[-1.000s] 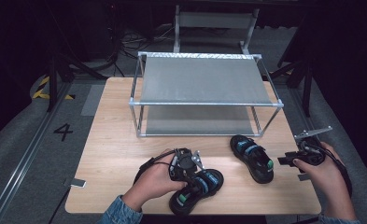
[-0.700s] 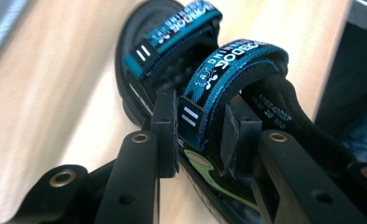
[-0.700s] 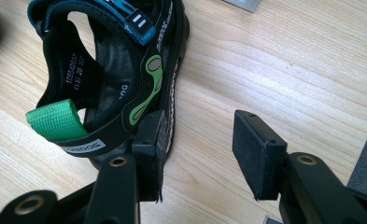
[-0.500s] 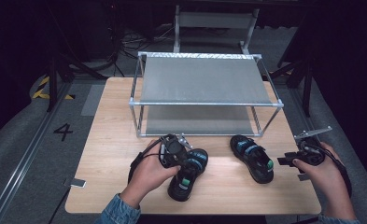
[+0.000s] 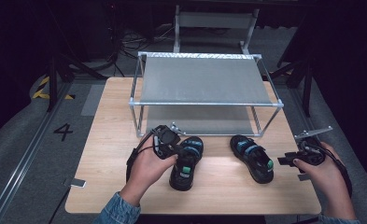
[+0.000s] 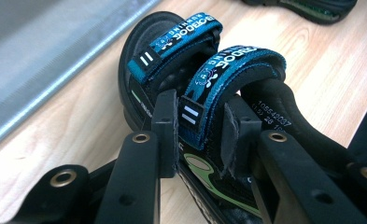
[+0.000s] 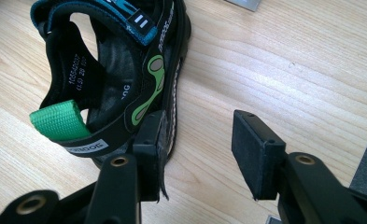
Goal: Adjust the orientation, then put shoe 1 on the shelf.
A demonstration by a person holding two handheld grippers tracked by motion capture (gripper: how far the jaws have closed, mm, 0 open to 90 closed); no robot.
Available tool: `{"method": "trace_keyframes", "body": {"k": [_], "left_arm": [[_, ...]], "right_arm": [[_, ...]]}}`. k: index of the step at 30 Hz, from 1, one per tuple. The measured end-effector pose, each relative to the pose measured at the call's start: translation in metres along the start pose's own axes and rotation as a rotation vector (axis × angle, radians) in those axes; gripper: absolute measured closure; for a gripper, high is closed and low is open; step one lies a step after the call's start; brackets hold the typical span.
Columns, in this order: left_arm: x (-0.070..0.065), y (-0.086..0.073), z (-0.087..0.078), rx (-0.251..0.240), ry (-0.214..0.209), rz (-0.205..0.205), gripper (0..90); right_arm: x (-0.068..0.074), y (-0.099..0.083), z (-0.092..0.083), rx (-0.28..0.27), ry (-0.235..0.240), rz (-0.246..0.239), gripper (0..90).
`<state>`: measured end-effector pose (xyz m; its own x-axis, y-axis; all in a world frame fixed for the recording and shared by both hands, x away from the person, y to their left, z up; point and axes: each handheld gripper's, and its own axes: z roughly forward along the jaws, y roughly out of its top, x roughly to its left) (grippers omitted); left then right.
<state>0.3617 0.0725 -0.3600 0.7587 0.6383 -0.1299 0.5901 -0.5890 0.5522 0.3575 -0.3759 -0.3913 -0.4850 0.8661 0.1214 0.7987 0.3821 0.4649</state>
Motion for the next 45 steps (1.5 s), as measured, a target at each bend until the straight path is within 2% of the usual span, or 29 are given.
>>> {"method": "trace_keyframes", "body": {"k": [3, 6, 10, 17, 23, 30, 34, 39, 45], "left_arm": [[0.001, 0.003, -0.007, -0.011, 0.006, -0.004, 70.6], [0.001, 0.008, -0.012, -0.033, -0.002, -0.025, 70.7], [-0.001, 0.016, -0.021, -0.026, 0.010, -0.016, 70.6], [-0.001, 0.032, -0.041, -0.053, 0.015, -0.029, 70.6], [-0.004, 0.044, -0.053, -0.057, 0.019, -0.033, 70.6], [-0.007, 0.056, -0.067, -0.073, -0.023, -0.039, 70.5], [-0.009, 0.060, -0.074, -0.078, -0.018, -0.046, 70.6], [-0.007, 0.066, -0.082, -0.074, -0.009, -0.033, 70.4], [-0.005, 0.073, -0.098, -0.085, -0.009, -0.021, 70.4]], "right_arm": [[-0.001, -0.001, -0.001, -0.005, -0.002, 0.005, 56.4], [-0.001, 0.000, -0.001, -0.007, -0.001, 0.006, 56.5], [0.000, 0.001, -0.001, -0.003, 0.002, 0.007, 56.6], [-0.001, 0.002, -0.002, -0.011, 0.004, 0.004, 56.7], [-0.004, 0.003, 0.000, -0.005, -0.001, 0.014, 58.1], [-0.004, 0.010, -0.001, -0.019, 0.004, 0.009, 58.8], [-0.003, 0.015, 0.002, -0.017, 0.008, 0.002, 58.8], [-0.002, 0.017, 0.003, -0.016, 0.013, -0.003, 58.8], [-0.002, 0.016, 0.002, -0.013, -0.003, -0.006, 58.6]]}}
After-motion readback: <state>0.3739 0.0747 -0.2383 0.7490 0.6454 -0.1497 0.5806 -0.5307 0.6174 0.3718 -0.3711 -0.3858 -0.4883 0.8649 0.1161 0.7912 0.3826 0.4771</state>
